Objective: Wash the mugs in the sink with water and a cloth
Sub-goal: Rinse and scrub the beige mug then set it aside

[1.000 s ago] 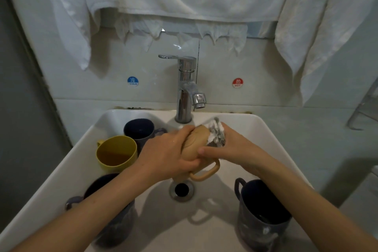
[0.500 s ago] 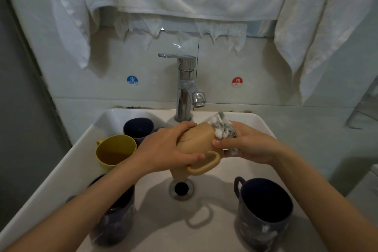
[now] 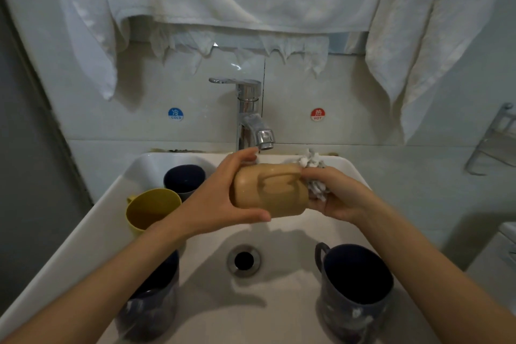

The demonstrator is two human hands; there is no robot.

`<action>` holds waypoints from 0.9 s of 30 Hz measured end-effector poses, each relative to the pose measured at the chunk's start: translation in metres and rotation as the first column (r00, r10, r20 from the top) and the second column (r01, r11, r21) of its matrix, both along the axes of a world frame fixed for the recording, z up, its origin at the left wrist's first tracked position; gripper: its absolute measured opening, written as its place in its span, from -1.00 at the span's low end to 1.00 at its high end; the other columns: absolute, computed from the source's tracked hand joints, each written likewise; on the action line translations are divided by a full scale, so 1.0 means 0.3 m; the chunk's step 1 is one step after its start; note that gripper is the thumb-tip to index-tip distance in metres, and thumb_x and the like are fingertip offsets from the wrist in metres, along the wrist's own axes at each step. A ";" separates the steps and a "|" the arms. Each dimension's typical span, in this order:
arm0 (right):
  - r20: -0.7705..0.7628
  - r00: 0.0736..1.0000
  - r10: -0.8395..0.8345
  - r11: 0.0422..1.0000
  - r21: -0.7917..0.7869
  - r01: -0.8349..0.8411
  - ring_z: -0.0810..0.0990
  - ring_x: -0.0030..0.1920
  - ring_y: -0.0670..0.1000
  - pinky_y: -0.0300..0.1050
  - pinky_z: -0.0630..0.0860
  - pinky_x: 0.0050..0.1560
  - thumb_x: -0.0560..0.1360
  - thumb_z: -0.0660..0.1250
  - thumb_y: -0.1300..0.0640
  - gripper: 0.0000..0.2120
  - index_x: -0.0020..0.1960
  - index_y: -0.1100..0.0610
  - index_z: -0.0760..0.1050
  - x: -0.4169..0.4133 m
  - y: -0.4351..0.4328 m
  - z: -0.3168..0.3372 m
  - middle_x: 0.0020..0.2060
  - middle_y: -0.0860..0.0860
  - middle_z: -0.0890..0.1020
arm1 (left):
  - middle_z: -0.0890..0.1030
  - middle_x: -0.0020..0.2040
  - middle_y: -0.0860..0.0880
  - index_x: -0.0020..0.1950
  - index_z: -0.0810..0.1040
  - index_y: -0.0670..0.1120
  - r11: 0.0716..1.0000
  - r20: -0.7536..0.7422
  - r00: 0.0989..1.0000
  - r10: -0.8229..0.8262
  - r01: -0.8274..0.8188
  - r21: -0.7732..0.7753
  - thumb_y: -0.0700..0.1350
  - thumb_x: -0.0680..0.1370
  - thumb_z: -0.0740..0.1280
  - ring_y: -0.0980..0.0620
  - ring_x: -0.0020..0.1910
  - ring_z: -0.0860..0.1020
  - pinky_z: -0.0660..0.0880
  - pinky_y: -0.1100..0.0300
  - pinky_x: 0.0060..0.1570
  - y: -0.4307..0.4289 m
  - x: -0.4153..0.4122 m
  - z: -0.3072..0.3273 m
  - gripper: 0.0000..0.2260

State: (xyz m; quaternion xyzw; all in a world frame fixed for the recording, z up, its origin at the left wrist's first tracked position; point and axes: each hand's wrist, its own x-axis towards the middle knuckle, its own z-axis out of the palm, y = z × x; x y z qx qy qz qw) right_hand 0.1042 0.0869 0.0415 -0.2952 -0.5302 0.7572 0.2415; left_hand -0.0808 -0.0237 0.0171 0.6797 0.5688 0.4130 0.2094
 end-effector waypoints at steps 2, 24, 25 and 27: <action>-0.016 1.000 0.014 1.000 0.023 -0.014 0.64 -0.24 -0.02 -0.16 0.62 -0.24 0.51 0.27 0.18 -0.87 0.01 0.17 0.55 -0.003 -0.005 0.000 -0.24 0.07 0.67 | 0.38 0.21 0.19 0.28 0.23 0.25 0.997 -0.056 0.998 0.039 -0.035 0.071 0.30 0.19 0.43 0.18 0.09 0.48 0.58 0.20 -0.06 0.003 0.001 -0.007 -0.28; 0.258 0.942 0.214 0.792 0.519 -0.322 0.61 -0.01 -0.09 -0.17 0.59 -0.03 0.28 0.51 0.29 -0.45 0.11 -0.10 0.38 0.027 -0.044 0.012 0.00 -0.07 0.57 | 0.48 0.10 0.08 0.10 0.37 0.17 0.990 0.263 0.962 0.071 -0.036 -0.136 0.27 0.17 0.41 0.07 -0.02 0.58 0.59 0.19 -0.18 0.012 0.011 0.004 -0.44; 0.315 0.925 0.215 0.767 0.531 -0.359 0.59 0.00 -0.08 -0.19 0.59 -0.04 0.31 0.49 0.29 -0.48 0.11 -0.10 0.36 0.028 -0.045 0.008 0.01 -0.07 0.55 | 0.49 0.11 0.02 0.11 0.39 0.14 0.972 0.342 0.935 0.090 -0.008 -0.235 0.28 0.15 0.40 0.02 0.01 0.58 0.59 0.15 -0.14 0.016 0.003 0.001 -0.42; 0.365 0.898 0.247 0.776 0.481 -0.409 0.58 0.01 -0.05 -0.17 0.59 -0.02 0.34 0.47 0.27 -0.54 0.09 -0.08 0.38 0.025 -0.052 0.004 0.00 -0.07 0.56 | 0.50 0.15 -0.04 0.15 0.42 0.10 0.908 0.485 0.867 0.112 0.110 -0.405 0.24 0.21 0.45 -0.05 0.06 0.57 0.59 0.10 -0.09 0.019 -0.007 -0.004 -0.42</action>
